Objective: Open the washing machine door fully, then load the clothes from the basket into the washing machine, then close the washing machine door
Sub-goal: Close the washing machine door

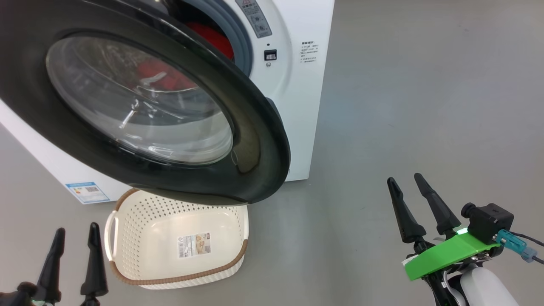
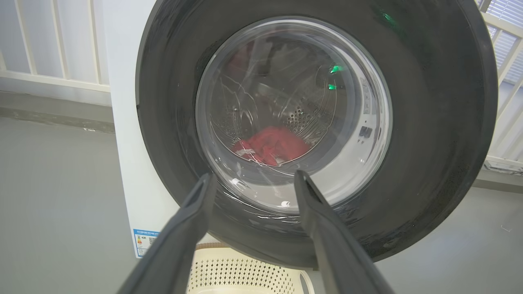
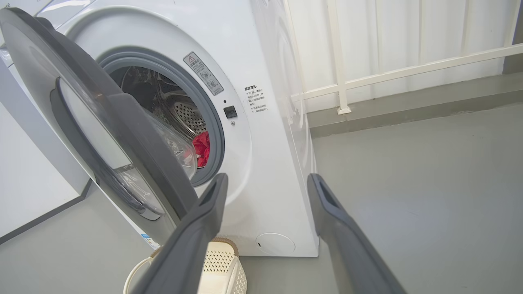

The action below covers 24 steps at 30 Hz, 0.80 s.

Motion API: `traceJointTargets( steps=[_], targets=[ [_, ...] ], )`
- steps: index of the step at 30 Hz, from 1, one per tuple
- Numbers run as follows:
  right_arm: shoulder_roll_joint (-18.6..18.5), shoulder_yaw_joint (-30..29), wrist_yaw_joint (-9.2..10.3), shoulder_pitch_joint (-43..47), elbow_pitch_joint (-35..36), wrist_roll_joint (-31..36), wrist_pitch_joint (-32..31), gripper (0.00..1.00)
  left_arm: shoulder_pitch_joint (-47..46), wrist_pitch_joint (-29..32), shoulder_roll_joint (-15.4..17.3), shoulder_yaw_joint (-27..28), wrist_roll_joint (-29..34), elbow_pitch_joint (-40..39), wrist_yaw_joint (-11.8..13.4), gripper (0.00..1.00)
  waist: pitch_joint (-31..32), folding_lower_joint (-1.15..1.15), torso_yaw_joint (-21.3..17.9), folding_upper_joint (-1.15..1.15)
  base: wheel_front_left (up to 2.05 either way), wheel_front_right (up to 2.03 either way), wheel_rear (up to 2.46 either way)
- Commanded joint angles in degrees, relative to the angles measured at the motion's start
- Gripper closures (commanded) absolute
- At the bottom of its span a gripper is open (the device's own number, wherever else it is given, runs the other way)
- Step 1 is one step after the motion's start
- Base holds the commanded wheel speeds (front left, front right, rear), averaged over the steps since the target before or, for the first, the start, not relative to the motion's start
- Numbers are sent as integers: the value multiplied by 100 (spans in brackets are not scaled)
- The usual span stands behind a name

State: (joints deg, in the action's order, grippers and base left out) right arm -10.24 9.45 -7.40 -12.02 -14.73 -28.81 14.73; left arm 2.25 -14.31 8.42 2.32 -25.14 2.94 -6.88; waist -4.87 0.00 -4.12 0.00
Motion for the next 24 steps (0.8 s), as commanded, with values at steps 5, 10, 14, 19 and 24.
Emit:
traceJointTargets(
  steps=[5,10,14,19,24],
  targets=[
    [-72,105,-9,-26,163,81,27,0,-3,-67,-126,317,446,-251,-35,0,22,0,75,0,0,0,0],
    [-78,127,-9,-5,154,106,27,0,29,-68,-297,405,621,-335,-50,0,62,0,130,0,0,0,0],
    [-100,173,-9,11,135,106,27,0,77,-68,-365,426,720,-339,-57,0,103,0,170,0,0,0,0],
    [-111,214,-9,3,133,101,27,0,98,-68,-391,411,759,-369,-59,0,95,0,192,0,0,0,0],
    [-127,241,-9,-13,129,92,27,0,104,-68,-400,408,787,-380,-59,0,84,0,187,0,0,0,0]
  ],
)
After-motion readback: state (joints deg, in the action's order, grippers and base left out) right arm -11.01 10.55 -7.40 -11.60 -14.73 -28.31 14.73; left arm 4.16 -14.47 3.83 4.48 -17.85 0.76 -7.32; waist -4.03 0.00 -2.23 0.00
